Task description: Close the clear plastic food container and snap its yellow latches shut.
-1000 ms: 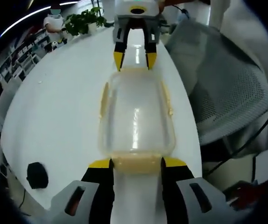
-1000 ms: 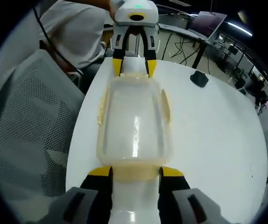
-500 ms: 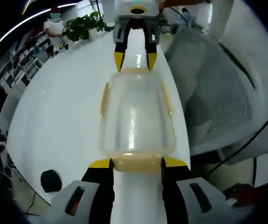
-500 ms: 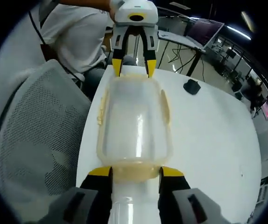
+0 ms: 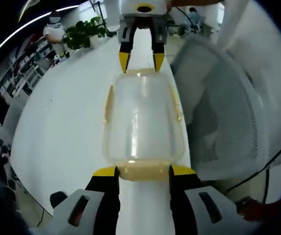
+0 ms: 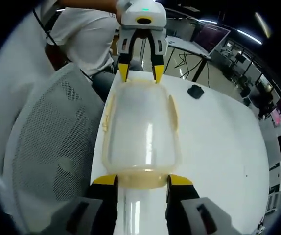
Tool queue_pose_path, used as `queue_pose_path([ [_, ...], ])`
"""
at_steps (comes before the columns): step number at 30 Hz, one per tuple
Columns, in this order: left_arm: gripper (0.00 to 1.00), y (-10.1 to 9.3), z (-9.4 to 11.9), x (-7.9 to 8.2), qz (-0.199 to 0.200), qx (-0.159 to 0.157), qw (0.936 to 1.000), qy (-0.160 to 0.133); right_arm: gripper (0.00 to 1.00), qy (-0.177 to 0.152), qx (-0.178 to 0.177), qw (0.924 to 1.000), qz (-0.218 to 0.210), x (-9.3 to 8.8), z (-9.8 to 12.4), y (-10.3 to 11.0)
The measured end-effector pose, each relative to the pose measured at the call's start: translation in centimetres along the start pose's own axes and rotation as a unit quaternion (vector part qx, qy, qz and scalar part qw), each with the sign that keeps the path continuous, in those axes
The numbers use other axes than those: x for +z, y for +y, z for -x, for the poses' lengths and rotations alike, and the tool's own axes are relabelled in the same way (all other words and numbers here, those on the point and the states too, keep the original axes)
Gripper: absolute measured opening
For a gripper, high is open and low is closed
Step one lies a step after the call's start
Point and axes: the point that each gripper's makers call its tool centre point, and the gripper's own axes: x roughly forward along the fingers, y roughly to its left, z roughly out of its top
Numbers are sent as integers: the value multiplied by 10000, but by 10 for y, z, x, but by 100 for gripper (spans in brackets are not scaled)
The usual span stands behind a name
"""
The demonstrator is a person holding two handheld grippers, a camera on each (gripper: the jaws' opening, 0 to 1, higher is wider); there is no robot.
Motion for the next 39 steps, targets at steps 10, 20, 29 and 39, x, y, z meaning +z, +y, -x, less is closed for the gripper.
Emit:
queue_pose_path([
  [10,38,1,-12,34,-113,27,9999,94,36,16,-116,9999,-70,-26,26,1],
  [20,38,5,-32,61,-171,-7,9997,190,36,4,-112,9998,-152,-56,39,0],
  [29,38,14,-51,87,-222,-54,9995,211,36,18,-105,9997,-218,-87,51,-7],
  [39,38,23,-76,105,-242,-93,9993,269,36,-6,-54,9995,-299,-115,55,-14],
])
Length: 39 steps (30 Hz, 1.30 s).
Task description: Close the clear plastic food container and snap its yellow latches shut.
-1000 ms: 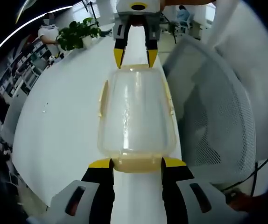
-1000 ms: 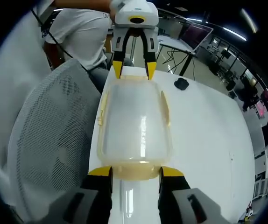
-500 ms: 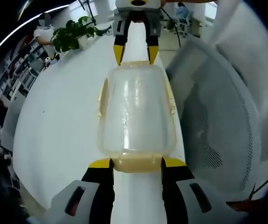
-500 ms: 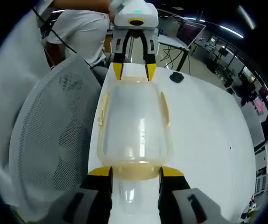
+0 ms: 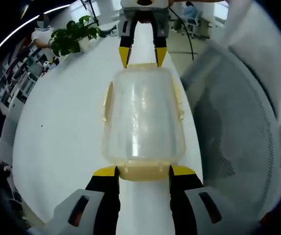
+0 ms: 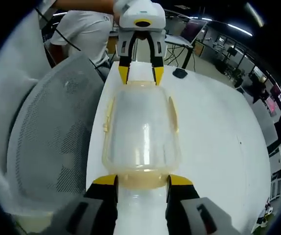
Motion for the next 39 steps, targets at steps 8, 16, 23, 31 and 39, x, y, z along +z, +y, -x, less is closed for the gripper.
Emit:
queue_pose_path([
  [8,37,6,-17,12,69,-77,9999,4,36,1,69,10000,-7,-21,3,-7],
  [16,38,11,-33,27,92,-131,9999,-3,36,58,106,9999,-58,-43,5,-11],
  [23,38,10,-47,30,85,-197,9997,106,36,97,164,9998,-76,-54,0,-10],
  [31,38,10,-54,29,100,-230,9995,178,36,23,180,9998,-126,-61,-5,-10],
  [39,38,9,-55,27,178,-247,9994,163,36,42,205,9997,-136,-64,-10,-11],
])
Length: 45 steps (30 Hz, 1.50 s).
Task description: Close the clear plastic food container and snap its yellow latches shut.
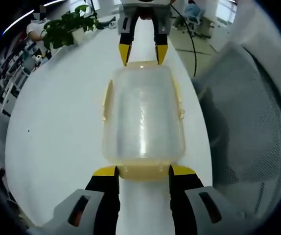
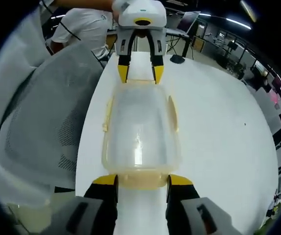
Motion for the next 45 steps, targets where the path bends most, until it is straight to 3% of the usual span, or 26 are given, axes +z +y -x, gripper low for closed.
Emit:
queue_pose_path([
  [10,38,-2,-4,-3,73,33,10000,-13,37,18,11,10000,-3,-1,-3,2],
  [12,38,-3,-3,-3,100,57,9999,-77,38,85,200,9992,-342,-3,-2,9],
  [17,33,-6,-2,-11,258,14,9997,-51,38,144,104,9992,-361,-9,3,6],
  [22,44,-8,1,-16,521,78,9985,-137,39,94,82,9986,-517,-8,10,9],
  [25,52,-7,6,-16,1044,128,9940,-302,35,-33,-185,9961,-865,-3,18,2],
  [27,54,-4,12,-11,1445,187,9875,-603,32,-358,-310,9864,-1576,7,25,-4],
  [31,51,4,20,-13,2141,367,9727,-817,33,-678,-481,9713,-2230,17,31,-10],
  [33,51,4,21,-8,2640,349,9583,-1032,34,-745,-592,9632,-2512,20,30,-10],
  [35,51,6,21,-8,2932,374,9487,-1125,34,-738,-646,9590,-2658,20,29,-11],
  [37,52,6,20,-2,3276,337,9340,-1387,35,-720,-862,9536,-2793,17,30,-15],
  [38,52,6,20,-2,3493,355,9258,-1400,37,-745,-998,9477,-2940,17,30,-18],
  [39,52,6,20,-1,3575,381,9216,-1460,40,-771,-1054,9429,-3064,17,31,-19],
  [42,49,7,18,2,4037,441,9001,-1580,39,-755,-988,9279,-3514,15,26,-13],
  [44,50,8,16,3,4187,463,8922,-1627,39,-737,-950,9267,-3562,15,23,-9],
  [45,50,7,14,2,4199,462,8922,-1601,40,-721,-939,9254,-3600,14,21,-8],
])
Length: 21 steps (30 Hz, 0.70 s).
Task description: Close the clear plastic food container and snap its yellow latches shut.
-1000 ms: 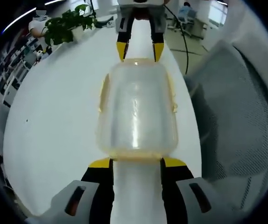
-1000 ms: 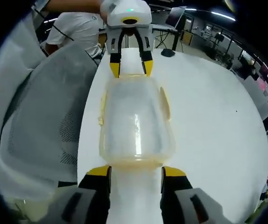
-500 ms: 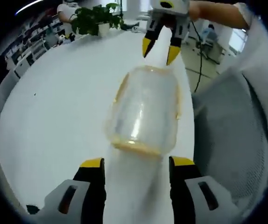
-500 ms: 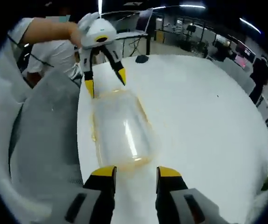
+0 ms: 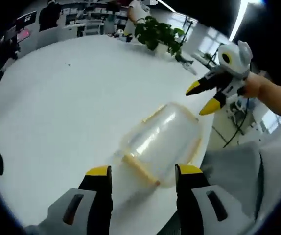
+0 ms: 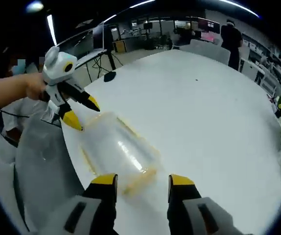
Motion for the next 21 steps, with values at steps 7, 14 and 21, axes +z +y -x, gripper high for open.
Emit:
queue_pose_path([
  [7,50,-8,-5,1,670,20,9976,-144,43,41,25,9993,-358,-4,-7,2],
  [14,50,-12,-12,0,727,74,9973,-90,37,113,47,9989,-445,-5,-14,5],
  [21,50,-17,-18,0,766,140,9970,-20,30,165,119,9989,-434,-8,-20,11],
])
